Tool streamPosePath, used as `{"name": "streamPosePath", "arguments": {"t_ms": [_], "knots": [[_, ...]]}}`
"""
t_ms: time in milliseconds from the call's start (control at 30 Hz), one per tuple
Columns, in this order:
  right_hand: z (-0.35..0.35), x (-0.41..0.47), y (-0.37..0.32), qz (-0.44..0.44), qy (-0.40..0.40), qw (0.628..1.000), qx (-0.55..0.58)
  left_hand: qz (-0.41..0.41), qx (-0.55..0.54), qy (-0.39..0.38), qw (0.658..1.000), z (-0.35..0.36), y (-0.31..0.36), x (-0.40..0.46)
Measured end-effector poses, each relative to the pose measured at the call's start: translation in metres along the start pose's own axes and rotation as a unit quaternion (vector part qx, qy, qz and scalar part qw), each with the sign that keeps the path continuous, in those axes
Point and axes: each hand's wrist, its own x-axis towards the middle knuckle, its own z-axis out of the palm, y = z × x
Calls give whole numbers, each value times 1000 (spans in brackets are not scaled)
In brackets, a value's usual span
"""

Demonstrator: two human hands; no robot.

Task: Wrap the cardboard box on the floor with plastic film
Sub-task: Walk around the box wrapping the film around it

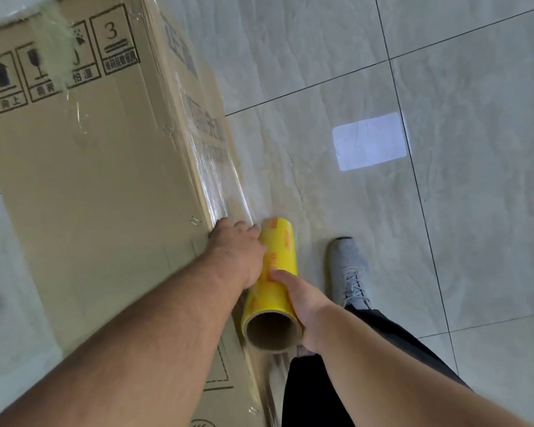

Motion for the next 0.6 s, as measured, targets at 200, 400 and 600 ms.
{"name": "streamPosePath", "arguments": {"t_ms": [200,400,600], "knots": [[-6,17,1,-15,68,986,-153,-17,47,-43,998,-5,12,1],[21,30,-11,30,50,951,-303,-13,142,-89,986,2,10,0],[11,26,-4,31,46,978,-201,88,65,-11,994,23,13,2]]}}
